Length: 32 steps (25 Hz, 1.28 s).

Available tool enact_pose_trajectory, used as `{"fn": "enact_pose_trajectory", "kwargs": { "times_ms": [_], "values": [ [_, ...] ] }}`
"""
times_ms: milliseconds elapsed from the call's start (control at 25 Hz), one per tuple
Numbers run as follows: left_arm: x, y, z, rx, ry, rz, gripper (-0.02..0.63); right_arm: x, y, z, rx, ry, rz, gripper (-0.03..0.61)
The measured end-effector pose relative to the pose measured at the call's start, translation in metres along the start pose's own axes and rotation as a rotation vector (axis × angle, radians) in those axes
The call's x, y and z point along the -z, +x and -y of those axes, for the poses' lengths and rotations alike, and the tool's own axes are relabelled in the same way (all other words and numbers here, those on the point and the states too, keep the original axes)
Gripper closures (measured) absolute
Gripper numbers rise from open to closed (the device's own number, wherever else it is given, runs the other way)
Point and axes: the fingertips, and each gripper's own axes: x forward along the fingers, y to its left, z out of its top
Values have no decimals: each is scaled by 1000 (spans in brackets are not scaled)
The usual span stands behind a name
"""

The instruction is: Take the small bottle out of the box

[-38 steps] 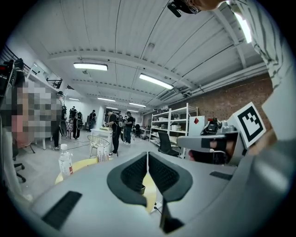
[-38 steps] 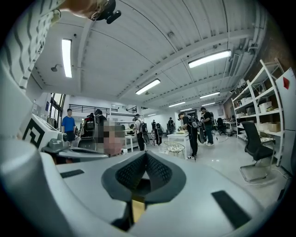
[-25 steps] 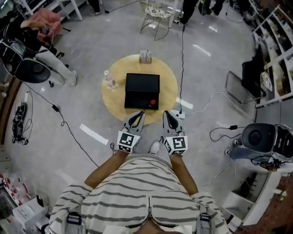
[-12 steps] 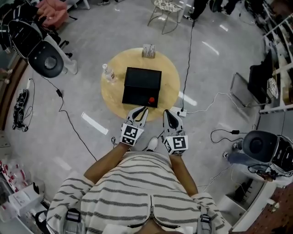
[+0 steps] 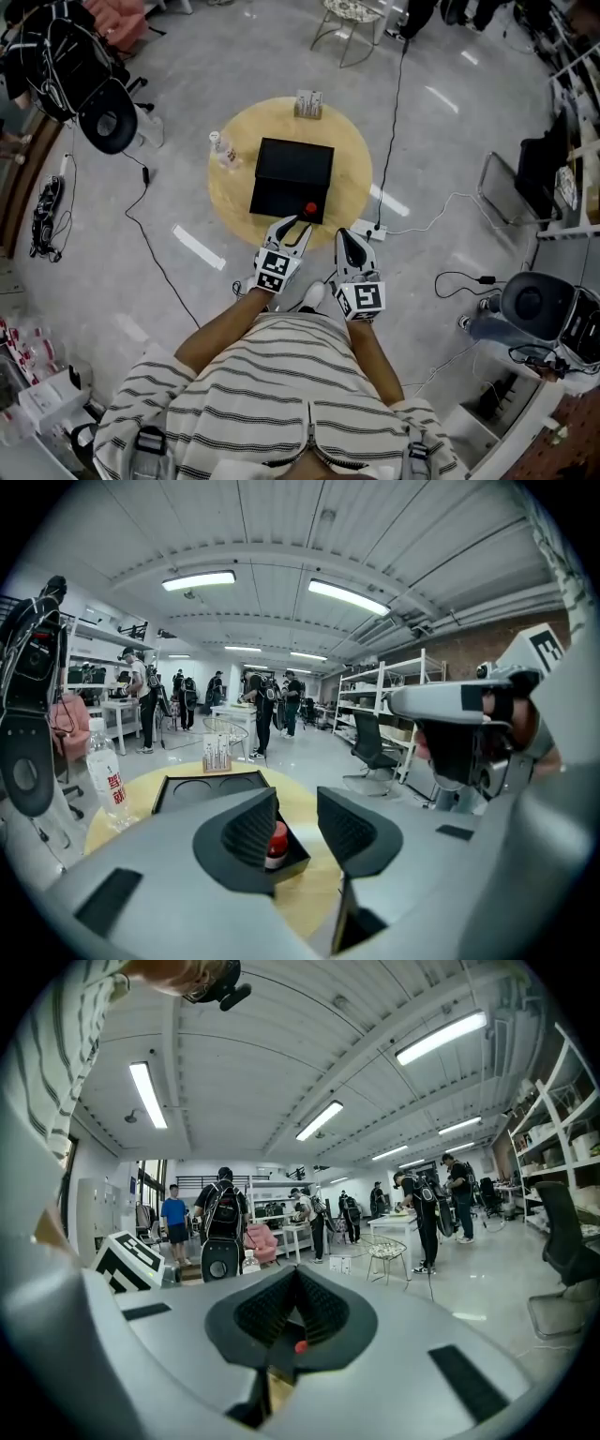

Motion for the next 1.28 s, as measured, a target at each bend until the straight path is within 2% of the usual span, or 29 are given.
{"fn": "enact_pose_trajectory", "kwargs": {
  "times_ms": [280, 520, 880, 1280],
  "values": [
    [24, 20, -9, -26, 22, -57, 430, 7, 3, 3, -5, 7, -21, 567],
    [39, 39, -13, -48, 36, -105, 411, 11, 3, 7, -12, 8, -46, 566],
    [66, 65, -22, -83, 50, -165, 410, 18, -1, 8, -13, 1, -73, 567],
    [81, 86, -30, -82, 93, -232, 429, 23, -3, 17, 2, 10, -91, 566]
  ]
}}
